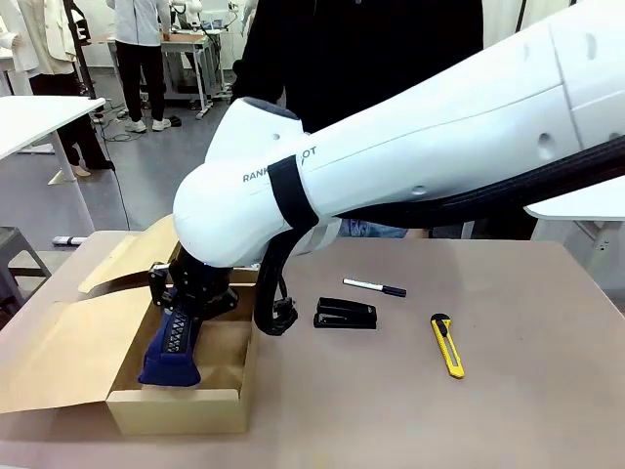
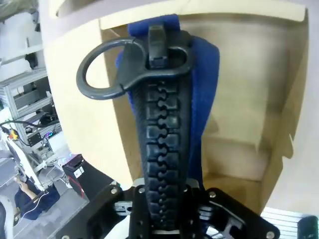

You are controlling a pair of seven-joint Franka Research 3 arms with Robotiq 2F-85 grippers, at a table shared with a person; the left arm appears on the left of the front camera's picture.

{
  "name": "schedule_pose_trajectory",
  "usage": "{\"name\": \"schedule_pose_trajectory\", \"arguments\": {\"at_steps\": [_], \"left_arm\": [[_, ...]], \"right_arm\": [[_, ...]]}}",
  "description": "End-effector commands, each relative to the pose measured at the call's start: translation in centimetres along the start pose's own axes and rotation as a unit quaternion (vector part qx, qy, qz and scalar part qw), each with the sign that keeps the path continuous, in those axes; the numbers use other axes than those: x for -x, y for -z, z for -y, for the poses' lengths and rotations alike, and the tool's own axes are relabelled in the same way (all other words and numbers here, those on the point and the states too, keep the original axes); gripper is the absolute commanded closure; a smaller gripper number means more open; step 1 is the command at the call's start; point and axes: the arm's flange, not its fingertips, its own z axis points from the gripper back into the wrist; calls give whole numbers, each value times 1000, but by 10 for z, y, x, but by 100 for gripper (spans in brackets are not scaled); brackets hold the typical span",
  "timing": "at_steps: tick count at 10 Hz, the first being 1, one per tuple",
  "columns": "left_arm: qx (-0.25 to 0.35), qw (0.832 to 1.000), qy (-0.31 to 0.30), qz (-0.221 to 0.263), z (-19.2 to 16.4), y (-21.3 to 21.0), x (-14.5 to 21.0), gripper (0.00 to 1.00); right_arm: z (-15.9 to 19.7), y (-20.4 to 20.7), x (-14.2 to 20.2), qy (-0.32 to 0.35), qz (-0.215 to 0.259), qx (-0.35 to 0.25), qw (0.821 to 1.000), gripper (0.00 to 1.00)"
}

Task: Place items inside the box.
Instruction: Pick up a Pencil pouch or Stapler and place it inside the Mailer Box closest to the robot.

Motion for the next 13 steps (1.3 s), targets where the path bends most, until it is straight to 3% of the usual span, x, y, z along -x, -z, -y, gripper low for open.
{"name": "schedule_pose_trajectory", "arguments": {"at_steps": [1,7,13], "left_arm": [[11,1000,10,3,-1,0,0,0],[11,1000,10,3,-1,0,0,0],[11,1000,10,3,-1,0,0,0]], "right_arm": [[1,3,-8,-8,-17,-1,1000,93],[17,33,-17,-17,1,54,998,93],[23,41,-24,-7,-7,53,999,93]]}}
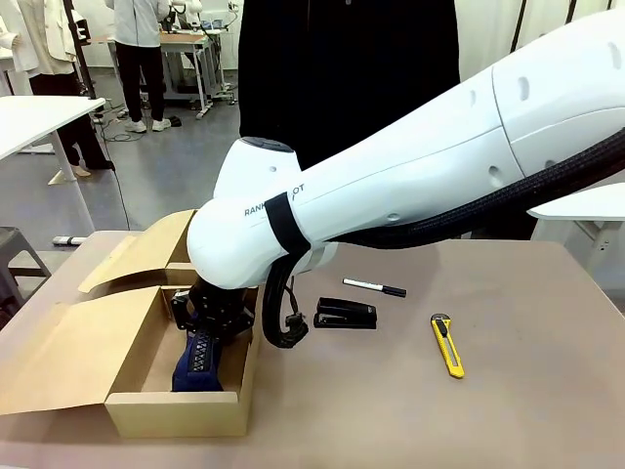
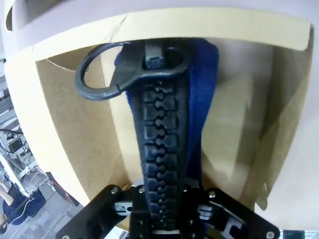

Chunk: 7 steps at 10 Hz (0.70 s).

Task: Place items inside the box.
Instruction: Pick up a Pencil pouch or Stapler and place it inside the Mailer Box closest to the robot.

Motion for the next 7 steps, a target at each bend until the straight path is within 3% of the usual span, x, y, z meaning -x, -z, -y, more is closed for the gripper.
{"name": "schedule_pose_trajectory", "arguments": {"at_steps": [1,2,3,4,5,6,7], "left_arm": [[11,1000,10,3,-1,0,0,0],[11,1000,10,3,-1,0,0,0],[11,1000,10,3,-1,0,0,0],[11,1000,10,3,-1,0,0,0],[11,1000,10,3,-1,0,0,0],[11,1000,10,3,-1,0,0,0],[11,1000,10,3,-1,0,0,0]], "right_arm": [[-2,2,-3,-1,0,5,1000,36],[-3,2,-2,-1,0,4,1000,36],[-2,1,-2,-1,3,1,1000,0],[-1,0,-2,1,1,-4,1000,34],[-1,-1,-1,0,0,-8,1000,0],[1,-6,-1,-1,-3,-22,1000,13],[5,-14,0,0,-6,-40,999,0]]}}
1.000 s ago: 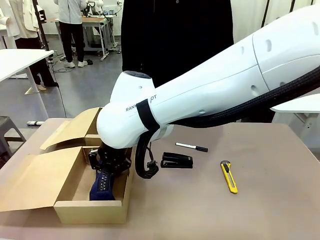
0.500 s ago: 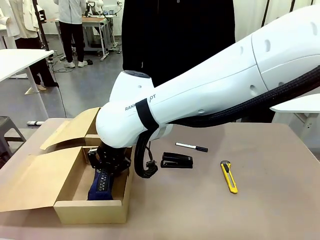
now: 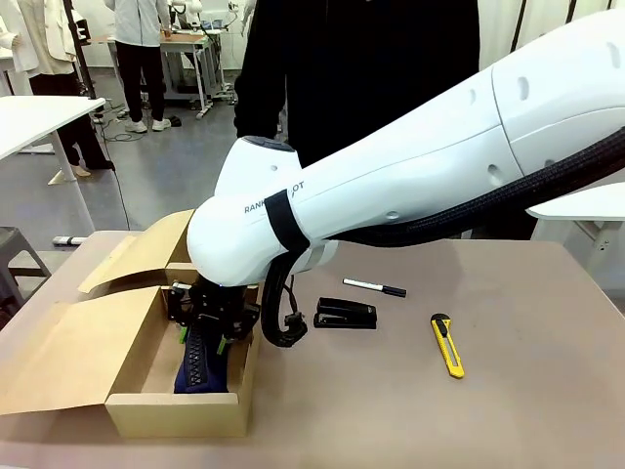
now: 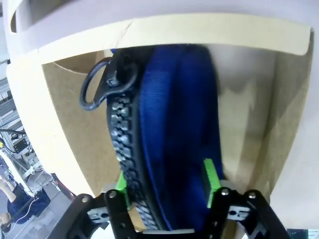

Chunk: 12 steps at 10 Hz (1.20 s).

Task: Place items inside the box.
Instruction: Pick up a Pencil pouch or Stapler and place it inside the Mailer Box closest to the robot.

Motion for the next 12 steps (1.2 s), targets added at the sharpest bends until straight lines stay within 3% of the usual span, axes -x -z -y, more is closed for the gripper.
{"name": "schedule_pose_trajectory", "arguments": {"at_steps": [1,3,5,6,7,8,9,10,12], "left_arm": [[11,1000,10,3,-1,0,0,0],[11,1000,10,3,-1,0,0,0],[11,1000,10,3,-1,0,0,0],[11,1000,10,3,-1,0,0,0],[11,1000,10,3,-1,0,0,0],[11,1000,10,3,-1,0,0,0],[11,1000,10,3,-1,0,0,0],[11,1000,10,3,-1,0,0,0],[11,1000,10,3,-1,0,0,0]], "right_arm": [[11,-21,3,-7,-7,-45,999,0],[24,-57,20,-31,-3,-52,998,0],[43,-111,60,-110,-33,-31,993,0],[56,-133,74,-112,-34,-48,992,0],[69,-143,81,-112,-6,-32,993,0],[83,-151,82,-148,-5,-70,987,0],[84,-152,79,-96,15,-69,993,0],[52,-147,82,-119,-5,-36,992,0],[65,-157,84,-116,5,-42,992,0]]}}
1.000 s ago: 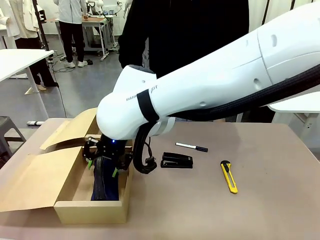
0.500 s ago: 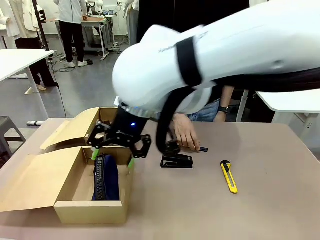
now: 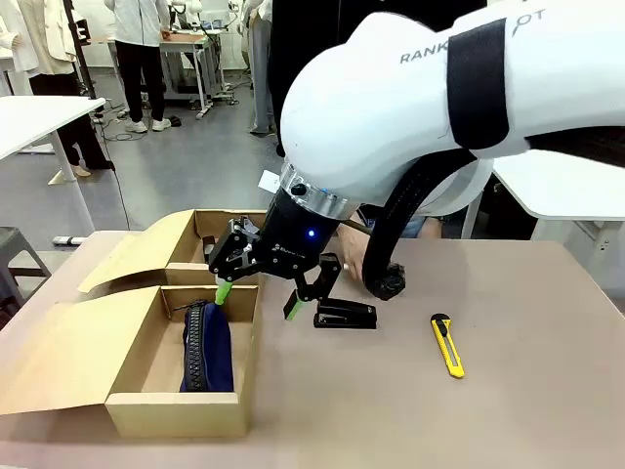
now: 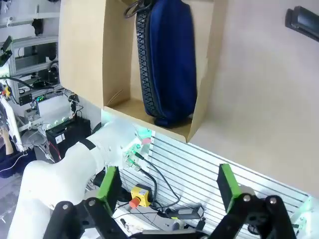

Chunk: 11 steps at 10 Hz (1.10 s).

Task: Place items inside the box.
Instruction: Pick up a Pencil pouch or Stapler and place it inside the Mailer Box closest to the robot.

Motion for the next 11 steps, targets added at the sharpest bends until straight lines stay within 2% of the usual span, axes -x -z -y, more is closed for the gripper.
{"name": "schedule_pose_trajectory", "arguments": {"at_steps": [1,2,3,4,5,6,7,9,10,11], "left_arm": [[11,1000,10,3,-1,0,0,0],[11,1000,10,3,-1,0,0,0],[11,1000,10,3,-1,0,0,0],[11,1000,10,3,-1,0,0,0],[11,1000,10,3,-1,0,0,0],[11,1000,10,3,-1,0,0,0],[11,1000,10,3,-1,0,0,0],[11,1000,10,3,-1,0,0,0],[11,1000,10,3,-1,0,0,0],[11,1000,10,3,-1,0,0,0]], "right_arm": [[1,-2,0,-13,-3,-1,1000,0],[16,-13,-1,-15,-3,-21,1000,0],[47,-40,1,-3,17,-82,996,0],[93,-75,14,30,46,-158,986,0],[138,-100,29,55,66,-193,977,0],[188,-119,41,57,66,-246,965,0],[240,-132,53,45,64,-331,941,0],[346,-135,78,153,78,-421,891,0],[385,-131,99,168,112,-488,849,0],[416,-123,122,189,133,-521,822,0]]}}
